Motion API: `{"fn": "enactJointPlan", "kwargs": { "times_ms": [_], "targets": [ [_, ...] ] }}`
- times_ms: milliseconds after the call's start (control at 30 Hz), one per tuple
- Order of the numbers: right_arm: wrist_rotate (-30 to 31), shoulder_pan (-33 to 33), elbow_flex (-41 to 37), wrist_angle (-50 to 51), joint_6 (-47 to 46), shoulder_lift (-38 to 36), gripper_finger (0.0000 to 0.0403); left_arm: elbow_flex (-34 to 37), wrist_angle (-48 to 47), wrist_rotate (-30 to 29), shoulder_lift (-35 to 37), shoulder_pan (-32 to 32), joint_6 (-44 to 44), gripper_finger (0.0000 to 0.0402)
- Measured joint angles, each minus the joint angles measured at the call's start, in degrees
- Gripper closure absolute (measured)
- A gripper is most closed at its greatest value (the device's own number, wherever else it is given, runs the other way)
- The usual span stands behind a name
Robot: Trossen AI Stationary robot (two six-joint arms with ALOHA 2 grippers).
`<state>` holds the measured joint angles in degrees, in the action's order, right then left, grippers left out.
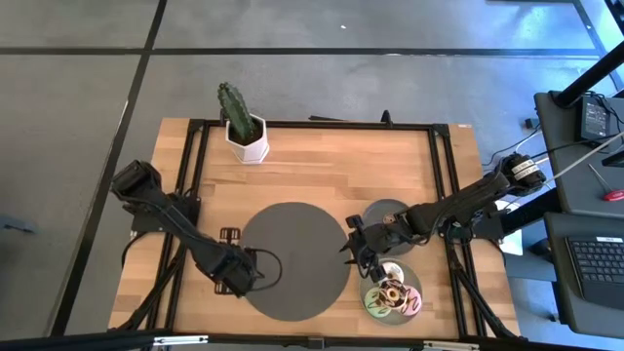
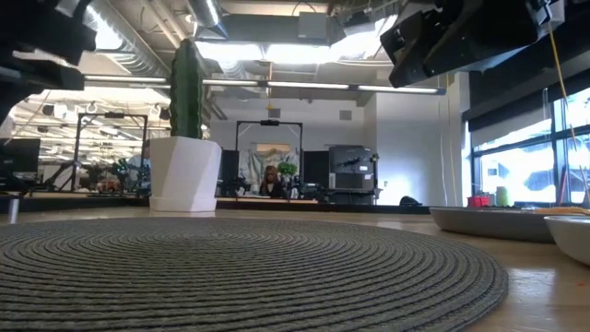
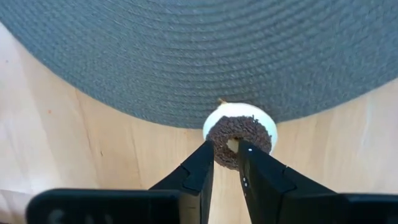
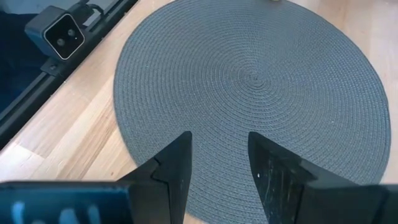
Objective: Pick & Place donuts
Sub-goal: Put the small black donut on the dark gray plate
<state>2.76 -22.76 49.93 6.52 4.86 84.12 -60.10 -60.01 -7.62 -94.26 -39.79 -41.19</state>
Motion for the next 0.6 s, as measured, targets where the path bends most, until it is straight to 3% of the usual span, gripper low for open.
{"fn": "enactJointPlan", "kwargs": {
  "times_ms": [600],
  "targets": [
    [0.09,0.0,0.0,0.0,0.13,-0.02,0.0245,0.04,-0.19,-0.26,-2.53,-0.61,1.25,0.0324]
  ]
}}
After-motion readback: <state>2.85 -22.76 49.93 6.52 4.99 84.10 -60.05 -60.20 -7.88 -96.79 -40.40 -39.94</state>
